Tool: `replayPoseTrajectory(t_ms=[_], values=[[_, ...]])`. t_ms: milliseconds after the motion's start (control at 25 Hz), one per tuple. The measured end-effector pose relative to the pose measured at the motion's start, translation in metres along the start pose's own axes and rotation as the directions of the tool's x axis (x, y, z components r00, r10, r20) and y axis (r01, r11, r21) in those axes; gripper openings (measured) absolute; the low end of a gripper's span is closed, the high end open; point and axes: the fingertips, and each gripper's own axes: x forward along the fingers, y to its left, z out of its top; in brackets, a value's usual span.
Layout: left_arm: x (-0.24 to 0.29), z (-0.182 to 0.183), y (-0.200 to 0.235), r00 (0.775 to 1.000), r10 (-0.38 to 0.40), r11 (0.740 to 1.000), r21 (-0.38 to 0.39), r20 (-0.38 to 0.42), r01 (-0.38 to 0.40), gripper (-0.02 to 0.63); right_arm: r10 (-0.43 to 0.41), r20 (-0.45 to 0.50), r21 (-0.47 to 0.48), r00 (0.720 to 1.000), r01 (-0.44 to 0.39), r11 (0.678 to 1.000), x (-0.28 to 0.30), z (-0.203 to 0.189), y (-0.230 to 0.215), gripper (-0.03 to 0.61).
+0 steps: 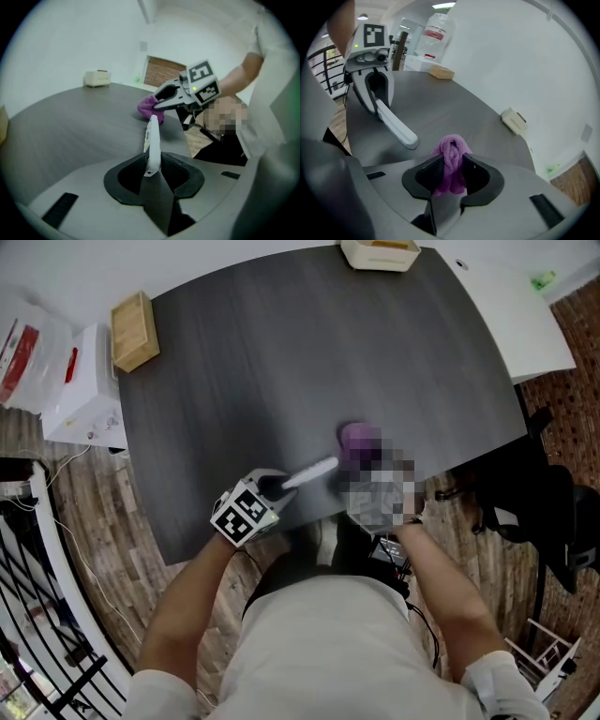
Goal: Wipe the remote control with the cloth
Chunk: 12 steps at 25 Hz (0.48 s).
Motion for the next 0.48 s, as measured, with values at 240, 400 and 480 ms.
replayPoseTrajectory(t_ms=[240, 400, 480], values=[[-0.006, -0.016, -0.011, 0.991, 0.119, 0.927, 0.364, -0.054, -0.092, 0.106, 0.052, -0.018, 0.162, 0.998, -0.049, 0.986, -0.015, -0.022, 0.007, 0.121], [-0.004, -0.023, -0.026, 0.994, 0.093, 0.919, 0.388, -0.062, -0.062, 0.173, 0.106, -0.006, 0.191, 0.994, -0.103, 0.976, -0.014, -0.018, 0.025, 0.121], [-0.005, -0.024, -0.032, 0.995, 0.080, 0.918, 0.393, -0.063, -0.049, 0.187, 0.125, -0.007, 0.194, 0.992, -0.121, 0.974, -0.013, -0.017, 0.032, 0.121]])
